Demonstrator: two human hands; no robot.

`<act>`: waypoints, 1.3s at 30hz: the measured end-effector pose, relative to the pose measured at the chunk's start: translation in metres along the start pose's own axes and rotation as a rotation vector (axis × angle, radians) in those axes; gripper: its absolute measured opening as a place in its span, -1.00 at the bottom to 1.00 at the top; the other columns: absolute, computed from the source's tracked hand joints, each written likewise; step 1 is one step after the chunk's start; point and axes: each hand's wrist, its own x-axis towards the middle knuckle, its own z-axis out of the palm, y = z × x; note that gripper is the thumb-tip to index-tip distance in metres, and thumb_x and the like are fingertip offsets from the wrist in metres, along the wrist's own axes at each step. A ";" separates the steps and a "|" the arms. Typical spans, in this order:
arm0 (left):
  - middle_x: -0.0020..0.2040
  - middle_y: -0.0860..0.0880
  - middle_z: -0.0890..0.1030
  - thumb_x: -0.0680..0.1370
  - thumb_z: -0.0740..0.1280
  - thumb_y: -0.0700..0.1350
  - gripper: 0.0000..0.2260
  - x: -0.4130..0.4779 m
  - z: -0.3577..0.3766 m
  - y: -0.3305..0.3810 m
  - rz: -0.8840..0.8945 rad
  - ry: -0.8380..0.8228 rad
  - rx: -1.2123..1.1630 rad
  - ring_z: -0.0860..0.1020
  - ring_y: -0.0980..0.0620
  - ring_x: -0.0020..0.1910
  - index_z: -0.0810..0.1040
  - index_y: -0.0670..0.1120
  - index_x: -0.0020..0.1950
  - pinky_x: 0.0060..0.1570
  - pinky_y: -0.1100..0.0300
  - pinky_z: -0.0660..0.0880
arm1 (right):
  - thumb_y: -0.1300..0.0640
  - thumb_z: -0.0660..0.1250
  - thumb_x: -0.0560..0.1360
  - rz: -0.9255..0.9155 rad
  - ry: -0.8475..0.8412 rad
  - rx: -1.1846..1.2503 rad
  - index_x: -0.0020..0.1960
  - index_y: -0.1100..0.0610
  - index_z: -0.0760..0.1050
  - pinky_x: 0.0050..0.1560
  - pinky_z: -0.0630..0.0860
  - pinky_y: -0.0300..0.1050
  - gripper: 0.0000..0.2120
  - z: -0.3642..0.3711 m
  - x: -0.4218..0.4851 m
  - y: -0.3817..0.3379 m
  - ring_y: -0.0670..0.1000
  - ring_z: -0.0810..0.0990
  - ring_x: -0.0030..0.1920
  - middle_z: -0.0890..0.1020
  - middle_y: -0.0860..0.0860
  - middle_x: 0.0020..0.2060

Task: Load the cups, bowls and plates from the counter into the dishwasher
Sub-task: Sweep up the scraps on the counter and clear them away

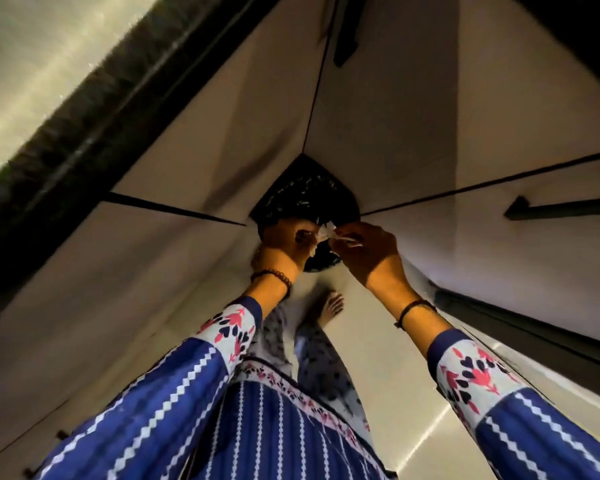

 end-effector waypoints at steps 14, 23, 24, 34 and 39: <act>0.27 -0.17 0.55 0.50 0.32 -0.39 -0.62 0.061 0.034 -0.049 -0.225 -0.136 -0.227 0.50 -0.06 0.29 0.51 -0.21 0.32 0.22 0.04 0.49 | 0.10 0.37 0.52 0.104 -0.056 0.092 0.30 0.10 0.59 0.28 0.54 0.08 -0.64 0.041 0.062 0.042 0.06 0.63 0.21 0.65 0.08 0.22; 0.10 -0.22 0.62 0.45 0.30 -0.27 -0.68 0.058 0.033 -0.050 -0.198 -0.124 -0.321 0.60 -0.15 0.12 0.57 -0.27 0.19 0.13 -0.02 0.55 | 0.24 0.32 0.56 0.079 0.039 -0.026 0.09 0.10 0.69 -0.11 0.35 -0.49 -0.79 0.036 0.062 0.034 -0.02 0.66 0.04 0.73 0.02 0.03; -0.01 -0.19 0.65 0.42 0.34 -0.26 -0.74 0.057 0.032 -0.047 -0.163 -0.106 -0.303 0.63 -0.14 0.03 0.61 -0.26 0.09 0.08 -0.03 0.58 | 0.24 0.35 0.55 0.071 0.065 -0.009 0.05 0.12 0.70 -0.16 0.37 -0.52 -0.83 0.035 0.061 0.031 -0.05 0.65 -0.02 0.73 0.02 -0.02; 0.28 -0.09 0.53 0.41 0.43 -0.33 -0.55 0.035 0.013 -0.012 -0.030 -0.246 -0.037 0.47 -0.02 0.28 0.49 -0.14 0.29 0.25 0.15 0.42 | 0.29 0.42 0.51 0.012 0.006 0.244 0.12 0.13 0.59 0.13 0.57 -0.19 -0.79 0.006 0.029 0.001 -0.07 0.58 0.10 0.61 -0.05 0.05; 0.27 -0.11 0.55 0.47 0.40 -0.35 -0.62 -0.008 -0.014 0.038 0.007 -0.130 -0.064 0.49 -0.04 0.28 0.51 -0.19 0.28 0.28 0.15 0.41 | 0.27 0.44 0.50 -0.116 0.034 0.185 0.14 0.18 0.61 0.04 0.52 -0.35 -0.78 -0.033 -0.011 -0.020 -0.07 0.59 0.12 0.64 -0.01 0.09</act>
